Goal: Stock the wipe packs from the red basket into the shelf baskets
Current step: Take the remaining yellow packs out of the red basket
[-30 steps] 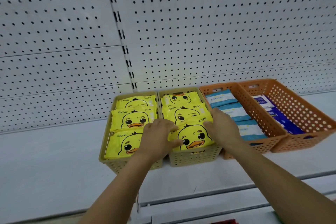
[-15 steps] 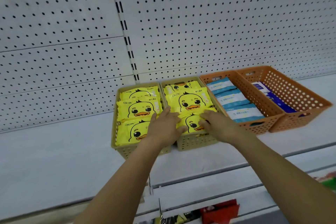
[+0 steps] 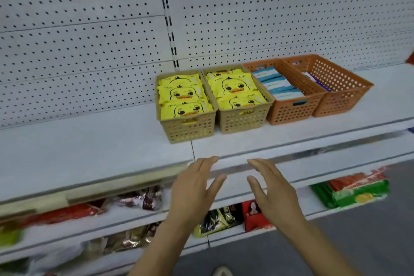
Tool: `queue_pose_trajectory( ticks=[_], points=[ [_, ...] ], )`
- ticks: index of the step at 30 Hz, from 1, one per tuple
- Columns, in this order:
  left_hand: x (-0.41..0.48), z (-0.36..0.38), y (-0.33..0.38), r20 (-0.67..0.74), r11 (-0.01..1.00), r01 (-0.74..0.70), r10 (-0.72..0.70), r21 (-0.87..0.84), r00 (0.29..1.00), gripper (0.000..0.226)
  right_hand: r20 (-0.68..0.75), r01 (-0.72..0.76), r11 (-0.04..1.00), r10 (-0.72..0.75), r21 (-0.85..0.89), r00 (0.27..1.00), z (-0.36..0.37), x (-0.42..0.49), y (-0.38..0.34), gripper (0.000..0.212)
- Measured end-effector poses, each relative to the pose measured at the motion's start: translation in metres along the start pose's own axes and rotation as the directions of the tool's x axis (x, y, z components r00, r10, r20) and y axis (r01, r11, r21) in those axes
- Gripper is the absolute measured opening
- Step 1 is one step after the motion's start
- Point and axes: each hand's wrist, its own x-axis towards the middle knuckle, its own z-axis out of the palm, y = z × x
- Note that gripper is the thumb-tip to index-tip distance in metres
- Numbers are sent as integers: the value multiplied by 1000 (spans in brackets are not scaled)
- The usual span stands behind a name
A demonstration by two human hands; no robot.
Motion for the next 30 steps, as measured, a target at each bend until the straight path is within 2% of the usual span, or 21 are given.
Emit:
queue_pose_trajectory(
  ticks=[3,5,8,10,16,22,27,30],
  points=[
    [-58,0,-2,71,994,112,-111,-5,991,46,70,-31,1000,31,-1,997,4,-48,-15,34],
    [-96,3,-9,131,988,156,-156,11,979,45,172,-25,1000,28,-16,985,13,-77,-20,35],
    [-156,7,-27,254,972,231,-233,38,939,46,323,-28,1000,24,8,946,33,-122,-28,36],
    [-196,6,-42,303,960,272,-278,65,911,47,386,-80,996,62,30,920,45,-151,-38,35],
    [-295,-13,-85,275,899,428,-436,91,857,45,539,-84,994,35,66,842,83,-203,-88,36],
    [-361,-45,-146,222,809,588,-575,6,788,45,610,-29,991,-56,128,791,137,-221,-159,31],
    [-416,-83,-220,215,714,691,-661,-113,718,38,658,-43,979,-99,197,746,210,-239,-240,29],
    [-451,-111,-281,242,653,743,-704,-148,667,38,700,-108,962,-103,250,706,271,-255,-299,27]
  ],
)
